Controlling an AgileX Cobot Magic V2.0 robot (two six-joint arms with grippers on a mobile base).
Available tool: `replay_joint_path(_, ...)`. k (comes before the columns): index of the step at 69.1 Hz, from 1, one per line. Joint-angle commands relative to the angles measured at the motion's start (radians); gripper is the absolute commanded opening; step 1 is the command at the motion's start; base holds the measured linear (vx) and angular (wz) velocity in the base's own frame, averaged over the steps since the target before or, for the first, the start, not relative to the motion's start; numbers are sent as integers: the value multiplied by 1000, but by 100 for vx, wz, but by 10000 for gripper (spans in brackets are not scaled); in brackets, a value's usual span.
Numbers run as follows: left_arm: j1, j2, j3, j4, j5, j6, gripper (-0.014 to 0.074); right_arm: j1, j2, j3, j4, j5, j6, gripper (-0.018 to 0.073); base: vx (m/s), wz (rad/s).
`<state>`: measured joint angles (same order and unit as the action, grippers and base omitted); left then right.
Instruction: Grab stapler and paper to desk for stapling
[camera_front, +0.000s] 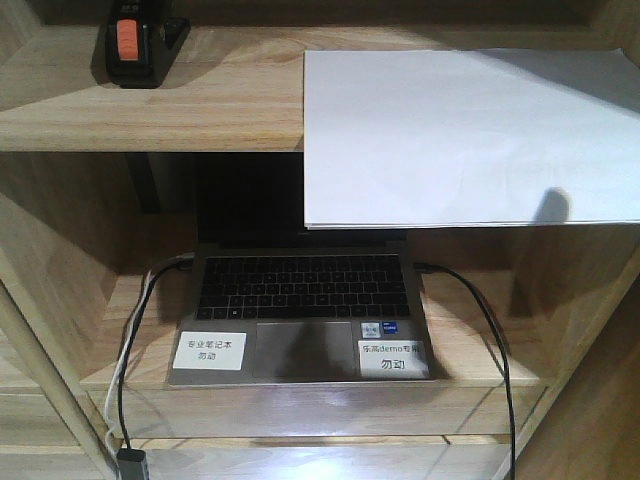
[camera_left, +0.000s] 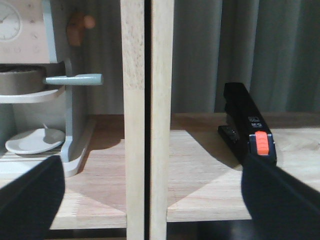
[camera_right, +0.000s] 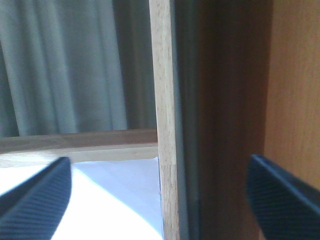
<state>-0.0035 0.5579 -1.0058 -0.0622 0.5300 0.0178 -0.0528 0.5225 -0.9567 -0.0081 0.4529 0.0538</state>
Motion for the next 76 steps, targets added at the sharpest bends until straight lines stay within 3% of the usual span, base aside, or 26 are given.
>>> replay_joint_path(1,-5,11,-25,-8,-66,-18,722,-6,16,-26,-4,-83,-7,716,0,0)
replay_joint_path(17,-11,12,-25,-9,-69,-18,712,-6,16,-26,-4,-102,-7,654,0,0)
replay_joint_path(46,-126,12,-25,-9,-66,-18,666,-6,16,-26,-4,-102,-7,460,0,0)
replay_joint_path(59,-305,12,-25,-9,-66,-18,660,-6,16,-26,-4,-102,-7,398,0,0)
replay_joint_path(76,-547,96,-25,-9,-98,88,642,-6,16,-26,-4,-102,-7,345,0,0)
